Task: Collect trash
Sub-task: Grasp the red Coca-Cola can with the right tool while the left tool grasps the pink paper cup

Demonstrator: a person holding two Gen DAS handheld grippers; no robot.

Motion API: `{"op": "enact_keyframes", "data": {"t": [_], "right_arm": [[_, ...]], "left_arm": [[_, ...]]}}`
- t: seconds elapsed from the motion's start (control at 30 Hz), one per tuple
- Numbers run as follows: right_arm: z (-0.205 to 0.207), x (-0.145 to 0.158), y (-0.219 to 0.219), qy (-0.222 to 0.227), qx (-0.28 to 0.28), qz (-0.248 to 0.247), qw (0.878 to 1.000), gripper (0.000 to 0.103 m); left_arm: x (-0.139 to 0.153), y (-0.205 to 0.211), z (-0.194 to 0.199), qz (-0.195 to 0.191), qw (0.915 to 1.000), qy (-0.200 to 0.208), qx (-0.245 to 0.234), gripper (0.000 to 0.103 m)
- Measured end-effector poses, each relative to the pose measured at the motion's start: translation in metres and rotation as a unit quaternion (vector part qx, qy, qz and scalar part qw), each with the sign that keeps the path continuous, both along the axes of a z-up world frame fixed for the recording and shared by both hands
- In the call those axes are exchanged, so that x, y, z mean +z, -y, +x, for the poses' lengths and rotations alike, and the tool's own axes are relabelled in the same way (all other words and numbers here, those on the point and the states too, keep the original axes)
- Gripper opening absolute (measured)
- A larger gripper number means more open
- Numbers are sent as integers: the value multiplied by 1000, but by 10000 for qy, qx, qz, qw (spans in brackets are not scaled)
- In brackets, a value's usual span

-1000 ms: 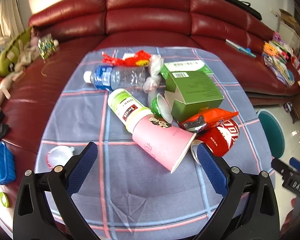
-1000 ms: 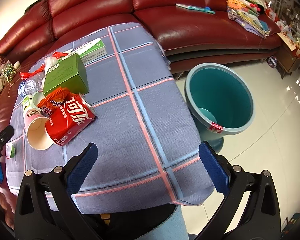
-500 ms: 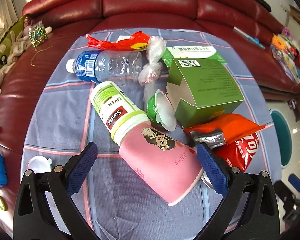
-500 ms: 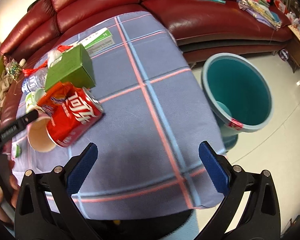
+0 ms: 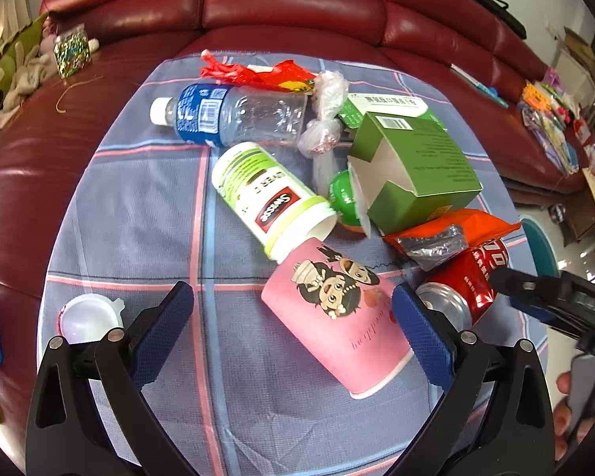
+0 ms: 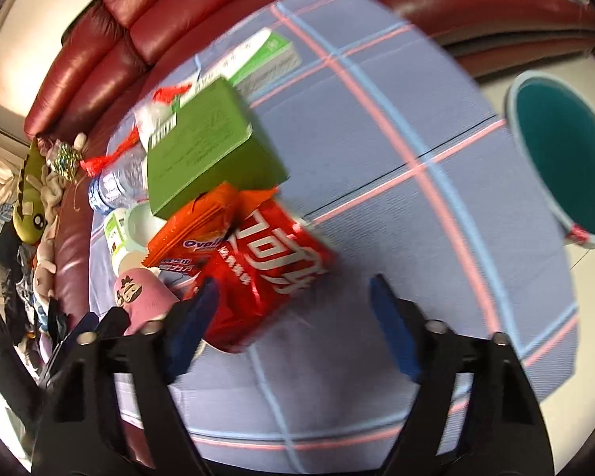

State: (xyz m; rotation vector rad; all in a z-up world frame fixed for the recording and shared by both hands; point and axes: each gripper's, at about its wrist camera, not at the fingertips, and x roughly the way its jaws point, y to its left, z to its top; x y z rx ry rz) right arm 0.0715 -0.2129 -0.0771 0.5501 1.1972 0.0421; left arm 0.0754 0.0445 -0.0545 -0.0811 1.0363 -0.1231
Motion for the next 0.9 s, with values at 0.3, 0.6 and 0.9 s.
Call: {"op": "enact_keyframes", "data": {"t": [0.3,0.6,0.9], "right_arm": [[23,-24,-17,-128,58,813,9966,67],[24,-13,-19,48,453,443,9980,57],[7,0,28,99,430,-606,9972,57]], "left_arm": [[-2,-12,-2,-145,9999,-33,-47,100],[-9,-6,-4,-296,9994,-180,-31,100],[-28,35,-5,-95,9968,-576,-548,100]]}}
